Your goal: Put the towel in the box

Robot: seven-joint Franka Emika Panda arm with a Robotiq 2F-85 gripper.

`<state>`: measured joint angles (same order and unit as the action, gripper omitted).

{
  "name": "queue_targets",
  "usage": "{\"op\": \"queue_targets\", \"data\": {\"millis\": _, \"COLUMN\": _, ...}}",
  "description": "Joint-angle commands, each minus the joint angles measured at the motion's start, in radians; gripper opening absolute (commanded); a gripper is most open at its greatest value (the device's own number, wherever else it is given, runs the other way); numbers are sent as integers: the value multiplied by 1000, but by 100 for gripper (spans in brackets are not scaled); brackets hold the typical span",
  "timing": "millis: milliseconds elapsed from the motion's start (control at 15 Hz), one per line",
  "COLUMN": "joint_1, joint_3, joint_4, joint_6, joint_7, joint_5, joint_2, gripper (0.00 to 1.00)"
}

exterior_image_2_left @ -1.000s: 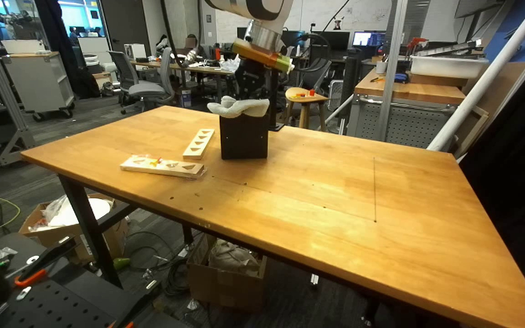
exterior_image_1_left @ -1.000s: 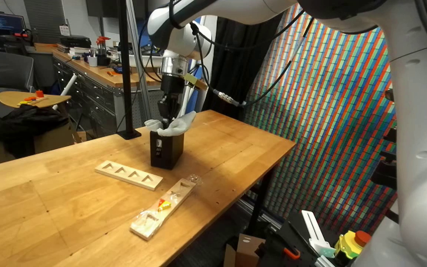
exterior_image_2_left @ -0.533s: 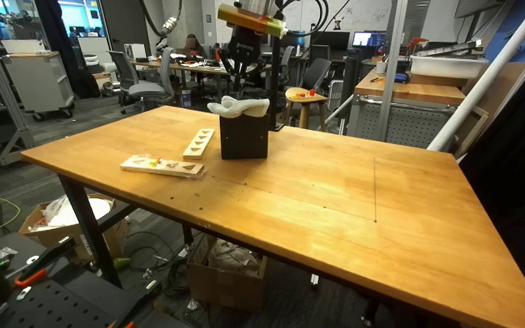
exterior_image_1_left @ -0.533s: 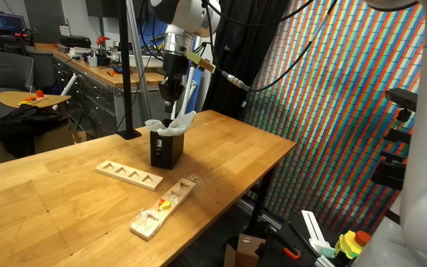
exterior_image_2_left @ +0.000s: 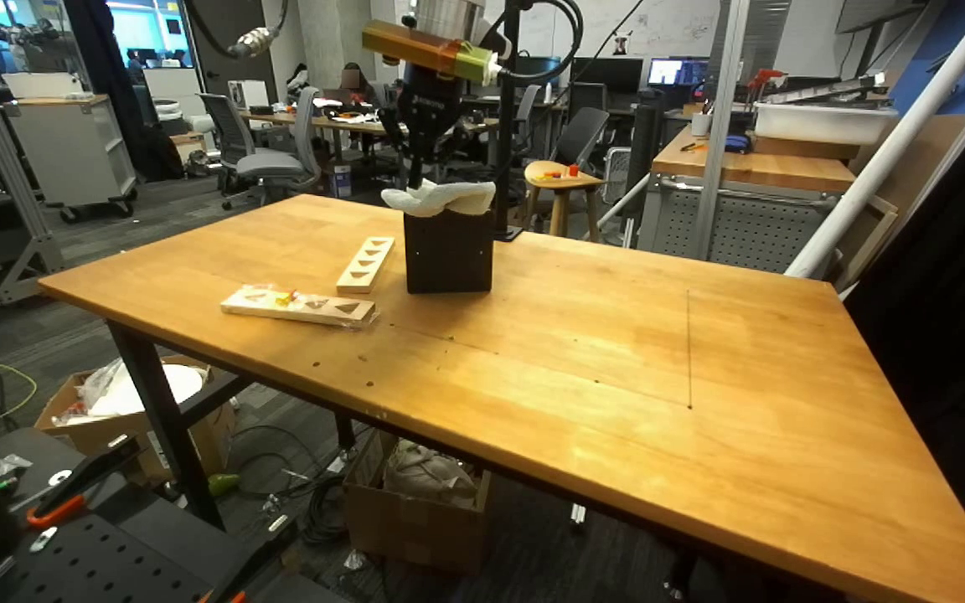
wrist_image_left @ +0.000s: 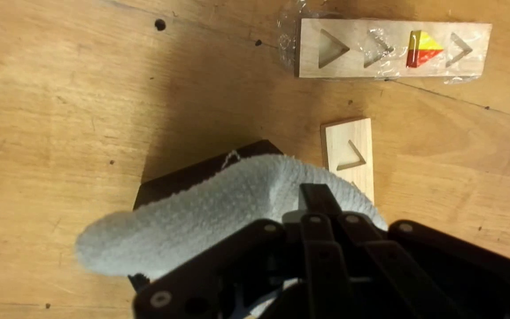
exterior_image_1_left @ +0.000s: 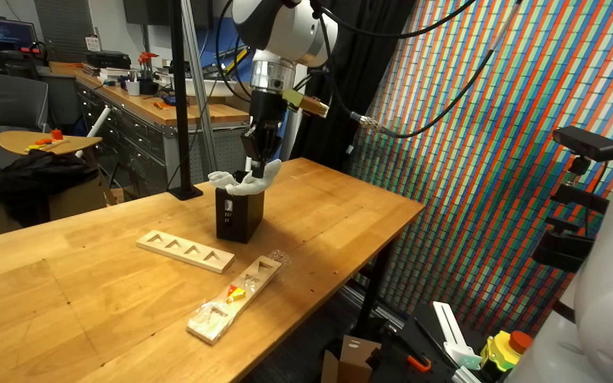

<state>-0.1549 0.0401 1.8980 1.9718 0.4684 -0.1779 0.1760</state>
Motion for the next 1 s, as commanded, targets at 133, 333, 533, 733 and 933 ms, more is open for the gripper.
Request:
{"op": "queue_targets", "data": {"millis": 133, "joint_1": 25, "joint_3": -29, "joint_4": 163, "joint_6": 96, "joint_7": -33, "joint_5": -11, "joint_2": -93, "gripper": 0}}
{"op": "queue_targets", "data": {"millis": 333, "joint_1": 25, "joint_3": -33, "joint_4": 188, "joint_6": 114, "joint_7": -26, "joint_5": -9, "joint_2": -92, "gripper": 0}}
{"op": "queue_targets", "data": {"millis": 533, "joint_1": 23, "joint_3": -37, "joint_4": 187, "joint_6": 119, "joint_7": -20, "joint_5": -4, "joint_2": -78, "gripper": 0}}
{"op": "queue_targets", "data": {"millis": 733, "joint_1": 24, "joint_3": -41, "joint_4": 166, "joint_6": 107, "joint_7": -19, "joint_5": 10, "joint_2": -64, "gripper": 0}}
{"op": "queue_targets", "data": {"millis": 933, "joint_1": 25, "joint_3": -43, "joint_4": 143, "joint_6": 93, "joint_7": -21, "joint_5": 30, "joint_2": -56, "gripper": 0}}
